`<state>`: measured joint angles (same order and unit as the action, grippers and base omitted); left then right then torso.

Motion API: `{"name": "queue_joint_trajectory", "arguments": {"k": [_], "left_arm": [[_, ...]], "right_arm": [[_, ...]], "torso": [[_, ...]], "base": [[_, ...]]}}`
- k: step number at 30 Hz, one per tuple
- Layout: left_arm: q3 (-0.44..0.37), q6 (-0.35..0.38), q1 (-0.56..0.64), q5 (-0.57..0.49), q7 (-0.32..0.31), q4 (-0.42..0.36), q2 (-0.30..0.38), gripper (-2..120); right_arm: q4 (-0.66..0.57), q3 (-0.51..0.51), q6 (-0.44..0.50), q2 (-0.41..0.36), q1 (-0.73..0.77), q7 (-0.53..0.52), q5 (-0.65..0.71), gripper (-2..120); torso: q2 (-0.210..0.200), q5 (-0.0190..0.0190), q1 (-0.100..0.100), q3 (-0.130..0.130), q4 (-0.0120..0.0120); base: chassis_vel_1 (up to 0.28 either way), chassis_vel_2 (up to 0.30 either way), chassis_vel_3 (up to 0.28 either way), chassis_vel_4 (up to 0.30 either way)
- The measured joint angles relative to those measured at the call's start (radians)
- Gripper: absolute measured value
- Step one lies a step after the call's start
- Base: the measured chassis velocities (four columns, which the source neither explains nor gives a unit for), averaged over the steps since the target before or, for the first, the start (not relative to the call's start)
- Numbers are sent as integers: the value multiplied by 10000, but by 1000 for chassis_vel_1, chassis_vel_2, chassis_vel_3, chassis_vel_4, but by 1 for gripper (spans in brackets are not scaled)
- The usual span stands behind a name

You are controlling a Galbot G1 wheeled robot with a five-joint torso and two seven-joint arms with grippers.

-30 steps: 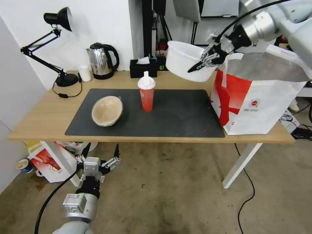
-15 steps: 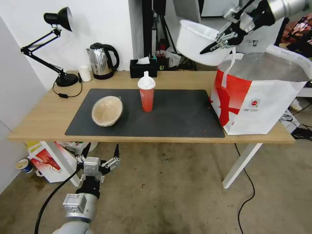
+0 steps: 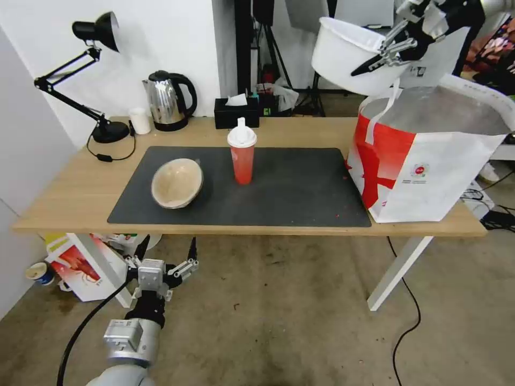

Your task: Pick up the trash from the table and place it into the takeout bag.

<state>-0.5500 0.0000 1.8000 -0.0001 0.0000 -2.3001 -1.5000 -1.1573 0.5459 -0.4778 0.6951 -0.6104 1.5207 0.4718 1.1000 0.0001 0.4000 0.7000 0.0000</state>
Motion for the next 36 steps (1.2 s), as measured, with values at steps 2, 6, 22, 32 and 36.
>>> {"name": "queue_joint_trajectory", "arguments": {"k": [2, 6, 22, 32, 36], "left_arm": [[0, 0, 0, 0, 0, 0, 0, 100], [0, 0, 0, 0, 0, 0, 0, 100], [0, 0, 0, 0, 0, 0, 0, 100], [0, 0, 0, 0, 0, 0, 0, 100], [0, 0, 0, 0, 0, 0, 0, 100]], "right_arm": [[0, -100, 43, -72, 136, 16, -76, 0], [-2, -354, 169, -256, 492, 80, -274, 0], [227, -1079, 797, -1063, 1499, 110, -1073, 0], [365, -1144, 1009, -1416, 1370, 109, -1389, 0], [468, -1145, 1127, -1543, 1320, 107, -1491, 0]], "torso": [[0, 2, 0, 0, -1], [0, -1, 0, -1, 0], [0, 0, 0, 0, 1], [0, -1, 0, 0, 0], [0, -1, 0, 0, 0]], "base": [[0, 0, 0, 0], [0, 0, 0, 0], [0, 0, 0, 0], [0, 0, 0, 0], [0, 0, 0, 0]]}}
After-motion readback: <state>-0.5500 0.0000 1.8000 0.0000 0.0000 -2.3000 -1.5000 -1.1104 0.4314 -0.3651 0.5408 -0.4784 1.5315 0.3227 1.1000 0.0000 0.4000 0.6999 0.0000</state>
